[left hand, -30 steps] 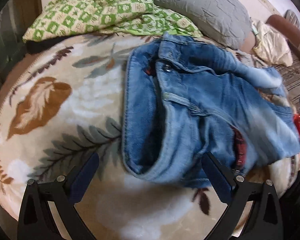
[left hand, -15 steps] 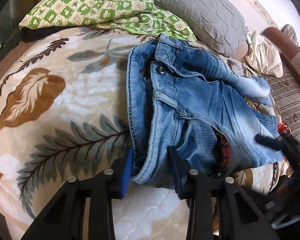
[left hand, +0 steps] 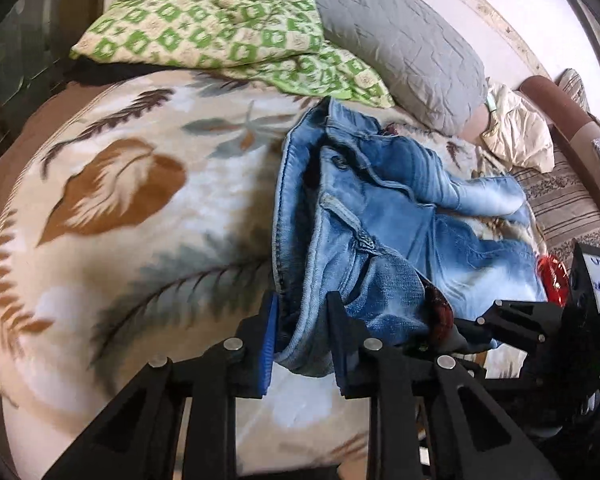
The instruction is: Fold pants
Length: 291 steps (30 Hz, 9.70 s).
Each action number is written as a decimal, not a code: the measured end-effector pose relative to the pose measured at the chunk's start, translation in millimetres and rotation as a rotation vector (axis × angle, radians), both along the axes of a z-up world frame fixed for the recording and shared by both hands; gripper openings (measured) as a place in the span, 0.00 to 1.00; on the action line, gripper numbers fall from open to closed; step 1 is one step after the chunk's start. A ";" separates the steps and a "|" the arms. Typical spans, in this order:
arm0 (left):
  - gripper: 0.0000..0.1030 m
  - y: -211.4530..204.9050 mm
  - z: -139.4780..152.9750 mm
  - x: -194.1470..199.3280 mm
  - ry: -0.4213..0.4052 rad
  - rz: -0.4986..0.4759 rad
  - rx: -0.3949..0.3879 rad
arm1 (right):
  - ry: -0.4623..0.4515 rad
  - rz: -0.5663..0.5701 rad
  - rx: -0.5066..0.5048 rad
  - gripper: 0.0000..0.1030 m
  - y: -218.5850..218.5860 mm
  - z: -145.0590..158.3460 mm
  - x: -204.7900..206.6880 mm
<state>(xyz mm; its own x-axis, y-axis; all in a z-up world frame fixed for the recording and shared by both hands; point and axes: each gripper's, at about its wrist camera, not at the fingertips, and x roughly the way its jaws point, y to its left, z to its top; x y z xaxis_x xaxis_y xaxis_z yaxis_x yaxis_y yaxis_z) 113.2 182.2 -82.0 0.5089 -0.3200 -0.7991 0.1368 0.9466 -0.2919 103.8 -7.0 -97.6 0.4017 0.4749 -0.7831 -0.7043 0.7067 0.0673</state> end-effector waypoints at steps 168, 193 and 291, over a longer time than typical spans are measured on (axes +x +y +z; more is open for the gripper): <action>0.07 -325.6 -23.0 -42.4 -0.078 -0.609 0.220 | 0.109 -0.729 0.176 0.07 -412.6 -8.8 -63.8; 0.83 -340.5 -0.8 -35.9 -0.142 -0.621 0.230 | 0.041 -0.794 0.132 0.85 -401.2 -5.4 -78.9; 0.05 -41.6 21.2 -26.4 -0.027 -0.147 0.076 | -0.066 -0.053 0.168 0.08 -51.2 -9.7 -29.9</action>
<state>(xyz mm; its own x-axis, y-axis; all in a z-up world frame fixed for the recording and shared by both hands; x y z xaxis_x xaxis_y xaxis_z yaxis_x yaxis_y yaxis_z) 86.8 140.6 -60.8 0.4828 -0.3320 -0.8104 0.2826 0.9349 -0.2146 73.9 -58.1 -107.3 0.4776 0.5735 -0.6656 -0.6731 0.7257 0.1423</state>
